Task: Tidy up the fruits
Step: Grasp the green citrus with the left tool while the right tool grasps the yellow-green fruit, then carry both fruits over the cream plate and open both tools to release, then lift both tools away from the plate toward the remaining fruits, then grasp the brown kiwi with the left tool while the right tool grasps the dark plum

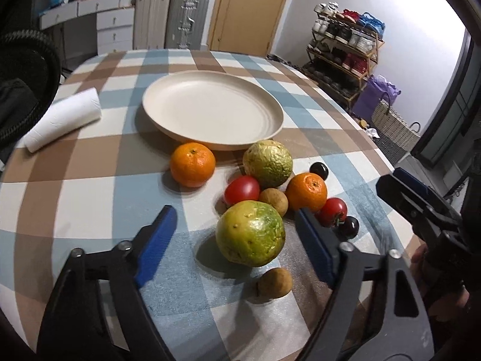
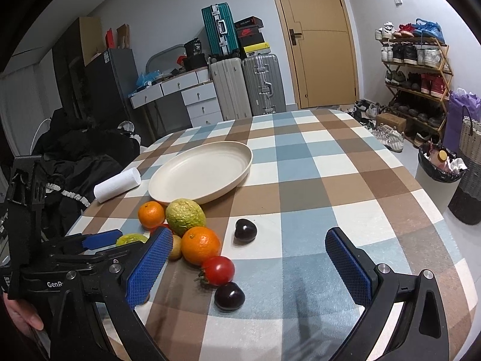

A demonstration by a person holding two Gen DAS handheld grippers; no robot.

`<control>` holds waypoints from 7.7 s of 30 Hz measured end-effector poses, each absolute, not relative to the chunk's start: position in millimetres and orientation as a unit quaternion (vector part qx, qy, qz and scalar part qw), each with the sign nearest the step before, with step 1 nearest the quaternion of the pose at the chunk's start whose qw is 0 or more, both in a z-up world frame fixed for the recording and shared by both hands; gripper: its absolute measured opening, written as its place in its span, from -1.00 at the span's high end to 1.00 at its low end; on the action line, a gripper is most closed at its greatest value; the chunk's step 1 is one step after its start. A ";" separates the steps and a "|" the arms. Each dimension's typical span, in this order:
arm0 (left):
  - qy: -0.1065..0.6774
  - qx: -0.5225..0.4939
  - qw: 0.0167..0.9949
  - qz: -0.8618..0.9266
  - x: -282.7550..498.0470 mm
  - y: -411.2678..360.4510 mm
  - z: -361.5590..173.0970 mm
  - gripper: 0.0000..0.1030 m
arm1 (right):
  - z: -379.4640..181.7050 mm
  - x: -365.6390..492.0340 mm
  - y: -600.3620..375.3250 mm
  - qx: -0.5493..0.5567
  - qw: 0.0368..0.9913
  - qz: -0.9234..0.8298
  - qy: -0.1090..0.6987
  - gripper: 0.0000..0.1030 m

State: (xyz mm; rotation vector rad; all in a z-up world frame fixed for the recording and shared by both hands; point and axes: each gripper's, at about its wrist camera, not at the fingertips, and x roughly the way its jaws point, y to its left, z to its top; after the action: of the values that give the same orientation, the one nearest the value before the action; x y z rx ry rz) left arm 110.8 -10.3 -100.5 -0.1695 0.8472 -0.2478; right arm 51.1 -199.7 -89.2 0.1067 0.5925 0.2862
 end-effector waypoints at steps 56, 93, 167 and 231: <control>0.386 -0.128 0.902 -0.146 129.0 52.0 -79.5 0.12 | -117.9 162.9 -119.1 0.070 0.840 0.293 0.451 0.03; 0.368 -0.148 0.912 -0.103 298.6 50.5 -36.1 0.12 | -36.9 281.8 -140.6 0.130 0.871 0.304 0.364 0.05; 0.276 -0.084 0.956 -0.048 51.1 7.5 -3.2 -0.98 | -6.0 10.4 -199.3 0.061 0.968 0.171 0.175 -1.00; 0.422 0.002 0.890 -0.172 33.9 -40.3 -98.0 0.55 | -94.9 -30.1 -202.0 0.012 0.946 0.128 0.296 -1.00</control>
State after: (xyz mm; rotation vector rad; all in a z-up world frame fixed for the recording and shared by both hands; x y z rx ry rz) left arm 33.9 -40.3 -98.0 0.0035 0.8755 -0.3580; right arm -30.1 -202.0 -94.9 0.0235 0.6037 0.2597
